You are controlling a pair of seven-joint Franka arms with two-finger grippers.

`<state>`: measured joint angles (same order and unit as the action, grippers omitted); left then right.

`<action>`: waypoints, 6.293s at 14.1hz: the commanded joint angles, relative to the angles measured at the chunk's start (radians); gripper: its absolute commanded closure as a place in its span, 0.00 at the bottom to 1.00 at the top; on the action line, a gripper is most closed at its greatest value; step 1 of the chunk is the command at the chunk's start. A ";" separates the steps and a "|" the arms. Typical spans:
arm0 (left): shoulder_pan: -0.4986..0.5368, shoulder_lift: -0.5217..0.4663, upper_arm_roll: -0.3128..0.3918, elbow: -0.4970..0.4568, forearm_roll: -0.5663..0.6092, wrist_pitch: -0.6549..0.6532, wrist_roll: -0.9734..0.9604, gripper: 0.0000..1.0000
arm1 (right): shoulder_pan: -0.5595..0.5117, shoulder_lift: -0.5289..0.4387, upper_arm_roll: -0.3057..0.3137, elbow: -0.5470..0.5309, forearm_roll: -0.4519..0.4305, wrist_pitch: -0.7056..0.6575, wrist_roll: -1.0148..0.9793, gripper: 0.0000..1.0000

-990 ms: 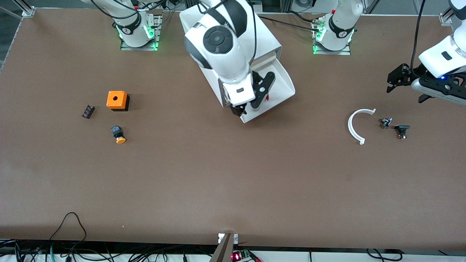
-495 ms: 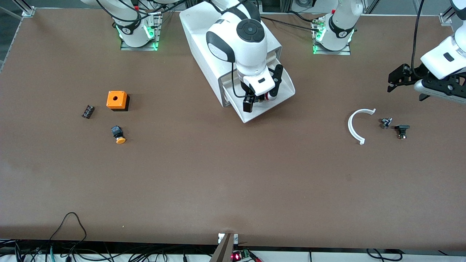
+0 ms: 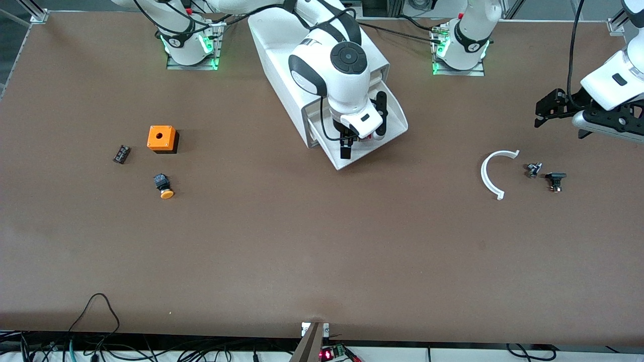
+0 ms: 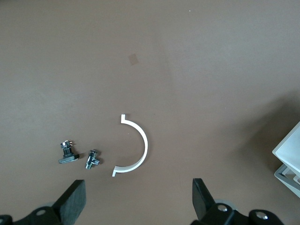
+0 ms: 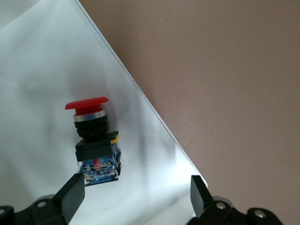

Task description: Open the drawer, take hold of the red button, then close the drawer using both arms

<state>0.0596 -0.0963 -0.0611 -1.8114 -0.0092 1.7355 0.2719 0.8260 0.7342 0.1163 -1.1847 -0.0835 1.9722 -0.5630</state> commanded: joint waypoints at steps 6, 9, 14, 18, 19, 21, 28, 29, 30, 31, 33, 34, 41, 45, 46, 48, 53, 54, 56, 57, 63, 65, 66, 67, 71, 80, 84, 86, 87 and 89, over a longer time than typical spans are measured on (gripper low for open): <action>-0.009 -0.006 0.004 0.014 0.025 -0.021 -0.017 0.00 | 0.019 0.013 0.006 0.013 0.057 -0.013 -0.026 0.00; -0.010 -0.006 0.004 0.014 0.025 -0.019 -0.016 0.00 | 0.027 0.040 0.008 0.014 0.054 -0.007 -0.023 0.00; -0.010 0.000 0.004 0.014 0.017 -0.010 -0.003 0.00 | 0.035 0.048 0.008 0.017 0.057 -0.025 -0.017 0.00; -0.007 0.000 0.006 0.014 0.018 -0.010 -0.016 0.00 | 0.041 0.044 0.008 0.017 0.056 -0.033 -0.005 0.30; -0.006 0.001 0.006 0.014 0.021 -0.010 -0.016 0.00 | 0.042 0.044 0.008 0.022 0.054 -0.047 0.004 0.45; -0.001 0.003 0.006 0.014 0.021 -0.010 -0.016 0.00 | 0.042 0.044 0.005 0.022 0.051 -0.050 0.000 0.56; -0.001 0.038 0.014 -0.049 0.011 0.112 -0.022 0.00 | 0.033 0.018 0.008 0.025 0.057 -0.033 0.012 0.78; -0.009 0.043 -0.005 -0.058 0.011 0.110 -0.051 0.00 | 0.024 0.011 0.011 0.039 0.059 -0.032 0.044 0.78; -0.015 0.058 -0.029 -0.060 0.011 0.116 -0.115 0.00 | 0.004 0.008 0.032 0.072 0.060 -0.036 0.093 0.78; -0.018 0.076 -0.052 -0.062 0.012 0.127 -0.190 0.00 | -0.026 -0.002 0.070 0.086 0.057 -0.039 0.132 0.78; -0.018 0.104 -0.117 -0.100 0.020 0.198 -0.299 0.00 | -0.071 -0.030 0.101 0.089 0.057 -0.033 0.175 0.78; -0.020 0.115 -0.143 -0.129 0.020 0.247 -0.354 0.00 | -0.085 -0.045 0.101 0.089 0.057 -0.038 0.190 0.78; -0.033 0.246 -0.304 -0.279 0.021 0.585 -0.779 0.00 | -0.200 -0.139 0.025 0.083 0.059 -0.102 0.439 0.78; -0.092 0.288 -0.353 -0.364 0.011 0.737 -0.934 0.00 | -0.312 -0.215 -0.035 -0.074 0.059 -0.184 0.534 0.78; -0.093 0.296 -0.359 -0.380 0.011 0.765 -0.980 0.00 | -0.339 -0.248 -0.047 -0.134 0.059 -0.184 0.561 0.77; -0.093 0.316 -0.361 -0.397 0.011 0.780 -1.001 0.00 | -0.410 -0.283 -0.053 -0.225 0.059 -0.185 0.600 0.77; -0.141 0.331 -0.426 -0.430 -0.061 0.774 -1.042 0.00 | -0.556 -0.317 -0.053 -0.418 0.045 -0.159 0.594 0.75; -0.141 0.328 -0.454 -0.437 -0.098 0.768 -1.071 0.00 | -0.580 -0.331 -0.053 -0.459 0.044 -0.133 0.581 0.75; -0.141 0.307 -0.488 -0.473 -0.129 0.763 -1.147 0.00 | -0.617 -0.364 -0.052 -0.568 0.041 -0.043 0.543 0.75; -0.141 0.302 -0.511 -0.483 -0.129 0.748 -1.158 0.00 | -0.636 -0.377 -0.052 -0.619 0.034 0.006 0.528 0.74; -0.141 0.262 -0.623 -0.483 -0.129 0.618 -1.143 0.00 | -0.666 -0.420 -0.052 -0.822 -0.021 0.217 0.457 0.70; -0.141 0.262 -0.640 -0.483 -0.129 0.613 -1.142 0.00 | -0.682 -0.397 -0.052 -0.822 -0.048 0.258 0.411 0.70; -0.141 0.262 -0.641 -0.485 -0.129 0.610 -1.142 0.00 | -0.691 -0.383 -0.052 -0.820 -0.050 0.284 0.410 0.70; -0.141 0.259 -0.641 -0.483 -0.129 0.602 -1.140 0.00 | -0.699 -0.360 -0.052 -0.817 -0.050 0.321 0.411 0.70; -0.065 0.210 -0.615 -0.457 -0.117 0.618 -1.139 0.00 | -0.720 -0.256 -0.052 -0.788 -0.033 0.506 0.433 0.70; -0.018 0.124 -0.287 -0.221 -0.114 0.482 -0.957 0.00 | -0.732 -0.153 -0.050 -0.698 0.176 0.528 0.423 0.00; -0.020 0.067 -0.126 -0.096 -0.114 0.238 -0.619 0.00 | -0.732 -0.205 -0.046 -0.626 0.206 0.377 0.428 0.00; -0.020 0.003 -0.092 -0.075 -0.091 0.144 -0.493 0.00 | -0.732 -0.246 -0.047 -0.586 0.205 0.282 0.428 0.00; -0.020 -0.029 -0.092 -0.074 -0.034 0.124 -0.482 0.00 | -0.732 -0.265 -0.052 -0.561 0.205 0.231 0.428 0.00; -0.020 -0.049 -0.094 -0.037 0.061 0.060 -0.481 0.00 | -0.734 -0.303 -0.053 -0.543 0.194 0.171 0.428 0.00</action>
<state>0.0493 -0.1132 -0.1519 -1.8757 -0.0235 1.8556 -0.2347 0.1070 0.4735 0.0534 -1.7407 0.1018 2.2055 -0.1295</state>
